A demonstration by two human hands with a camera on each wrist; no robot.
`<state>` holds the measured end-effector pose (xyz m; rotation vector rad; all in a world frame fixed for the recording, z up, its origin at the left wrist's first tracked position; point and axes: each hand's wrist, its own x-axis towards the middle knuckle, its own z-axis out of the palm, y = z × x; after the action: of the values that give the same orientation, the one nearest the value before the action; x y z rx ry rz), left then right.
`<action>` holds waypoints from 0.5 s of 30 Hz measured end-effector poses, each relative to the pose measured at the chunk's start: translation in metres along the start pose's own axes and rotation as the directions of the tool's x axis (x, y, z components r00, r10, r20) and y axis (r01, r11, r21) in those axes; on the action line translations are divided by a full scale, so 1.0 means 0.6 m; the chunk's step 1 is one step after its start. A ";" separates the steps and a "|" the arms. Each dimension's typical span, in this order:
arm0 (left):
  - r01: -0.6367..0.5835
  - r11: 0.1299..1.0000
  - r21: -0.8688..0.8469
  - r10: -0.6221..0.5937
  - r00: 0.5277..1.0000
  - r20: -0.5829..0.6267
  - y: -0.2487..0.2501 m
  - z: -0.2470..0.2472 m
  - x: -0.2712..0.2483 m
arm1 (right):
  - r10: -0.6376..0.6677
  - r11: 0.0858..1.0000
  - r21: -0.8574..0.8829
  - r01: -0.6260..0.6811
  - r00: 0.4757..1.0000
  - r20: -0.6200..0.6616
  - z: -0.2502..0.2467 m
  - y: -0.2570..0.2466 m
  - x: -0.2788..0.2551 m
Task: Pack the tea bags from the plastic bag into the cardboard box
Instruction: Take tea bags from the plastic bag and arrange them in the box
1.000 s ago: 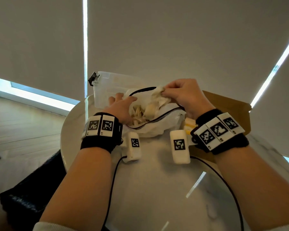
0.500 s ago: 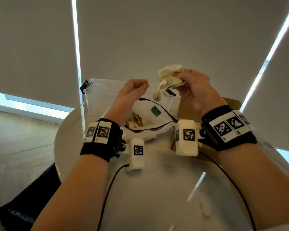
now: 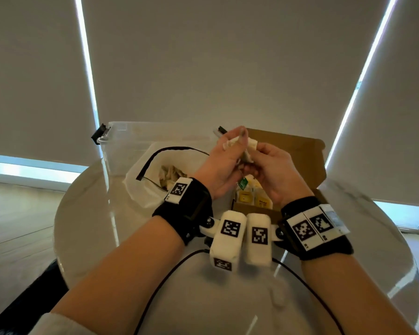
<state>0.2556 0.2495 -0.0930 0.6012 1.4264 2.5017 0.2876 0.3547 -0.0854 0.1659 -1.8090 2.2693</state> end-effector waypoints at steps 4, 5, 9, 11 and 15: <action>0.061 0.998 -0.036 -0.063 0.996 -0.065 -0.014 0.012 0.026 | -0.004 0.998 -0.056 0.003 1.000 -0.022 -0.021 0.006 0.000; 0.089 0.995 -0.041 -0.092 0.993 -0.077 -0.017 0.012 0.030 | -0.007 0.995 -0.098 0.002 0.999 -0.051 -0.026 0.007 0.001; 0.191 0.972 -0.136 -0.206 0.974 -0.099 -0.027 0.004 0.035 | -0.033 0.969 -0.246 -0.012 0.984 -0.177 -0.045 0.007 0.003; 0.236 0.946 -0.224 -0.263 0.960 -0.097 -0.027 -0.002 0.033 | -0.010 0.969 -0.243 -0.040 0.980 -0.199 -0.054 0.006 0.002; 0.320 0.899 -0.299 -0.344 0.938 -0.032 -0.024 -0.012 0.028 | 0.081 0.949 -0.304 -0.086 0.996 -0.028 -0.060 0.010 0.000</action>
<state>0.2369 0.2573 -0.1045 0.1784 1.0473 2.4109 0.2885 0.3883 -0.0991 0.0175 -2.1661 2.0009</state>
